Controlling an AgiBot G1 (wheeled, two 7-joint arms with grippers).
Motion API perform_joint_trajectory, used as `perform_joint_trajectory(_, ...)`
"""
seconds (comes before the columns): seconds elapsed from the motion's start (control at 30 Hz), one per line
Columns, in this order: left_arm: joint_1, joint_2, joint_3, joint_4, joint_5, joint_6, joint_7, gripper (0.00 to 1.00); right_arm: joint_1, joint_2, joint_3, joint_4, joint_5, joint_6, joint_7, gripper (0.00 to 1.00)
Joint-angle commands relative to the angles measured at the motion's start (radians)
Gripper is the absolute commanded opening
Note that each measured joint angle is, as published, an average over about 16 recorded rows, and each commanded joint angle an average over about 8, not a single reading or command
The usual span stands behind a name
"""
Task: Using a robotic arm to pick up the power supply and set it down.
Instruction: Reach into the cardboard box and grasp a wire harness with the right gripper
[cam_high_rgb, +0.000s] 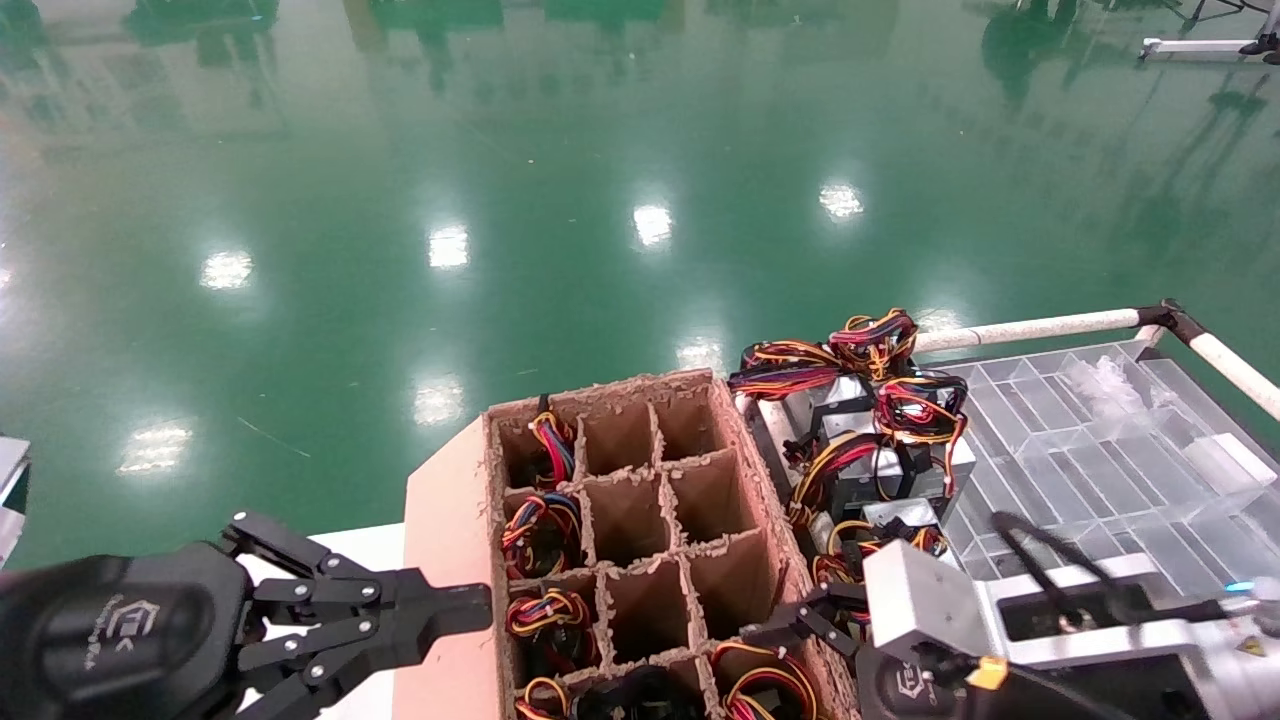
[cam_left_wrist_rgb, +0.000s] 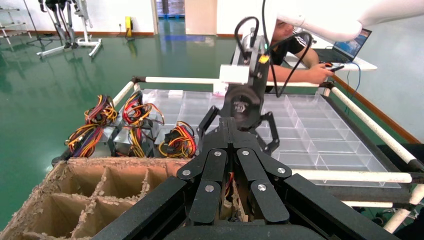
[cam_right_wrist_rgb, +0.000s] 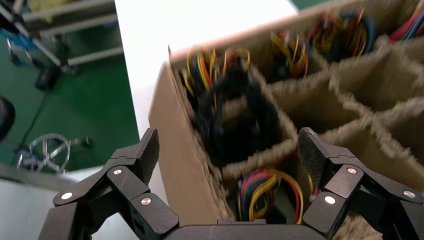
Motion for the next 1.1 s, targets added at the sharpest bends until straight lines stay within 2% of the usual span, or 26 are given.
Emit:
perform_joint_trajectory(0.03,0.000,0.000,0.000,0.000,0.000,0.000,0.000,0.41,0.017,-0.013,-0.023,-0.015,-0.036,-0.002,-0.002,1.00)
perform_joint_trajectory(0.1,0.000,0.000,0.000,0.000,0.000,0.000,0.000,0.66,0.027,-0.025,-0.036,-0.029,-0.061,0.006,-0.010,1.00)
perform_joint_trajectory(0.13,0.000,0.000,0.000,0.000,0.000,0.000,0.000,0.78,0.030,-0.031,-0.041,-0.036,-0.072,0.010,-0.014,0.96)
perform_joint_trajectory(0.17,0.000,0.000,0.000,0.000,0.000,0.000,0.000,0.90,0.033,-0.036,-0.047,-0.043,-0.084,0.015,-0.019,0.87)
perform_joint_trajectory(0.2,0.000,0.000,0.000,0.000,0.000,0.000,0.000,0.97,0.036,-0.041,-0.052,-0.049,-0.095,0.019,-0.023,0.74)
perform_joint_trajectory(0.23,0.000,0.000,0.000,0.000,0.000,0.000,0.000,1.00,0.038,-0.046,-0.057,-0.056,-0.107,0.024,-0.026,0.62)
perform_joint_trajectory(0.37,0.000,0.000,0.000,0.000,0.000,0.000,0.000,1.00,0.038,-0.060,-0.069,-0.082,-0.140,0.044,-0.037,0.12)
perform_joint_trajectory(0.4,0.000,0.000,0.000,0.000,0.000,0.000,0.000,1.00,0.038,-0.061,-0.072,-0.087,-0.148,0.048,-0.039,0.03)
perform_joint_trajectory(0.43,0.000,0.000,0.000,0.000,0.000,0.000,0.000,1.00,0.037,-0.063,-0.074,-0.091,-0.154,0.053,-0.041,0.00)
perform_joint_trajectory(1.1,0.000,0.000,0.000,0.000,0.000,0.000,0.000,1.00,0.051,-0.068,-0.096,-0.098,-0.220,0.070,-0.056,0.00)
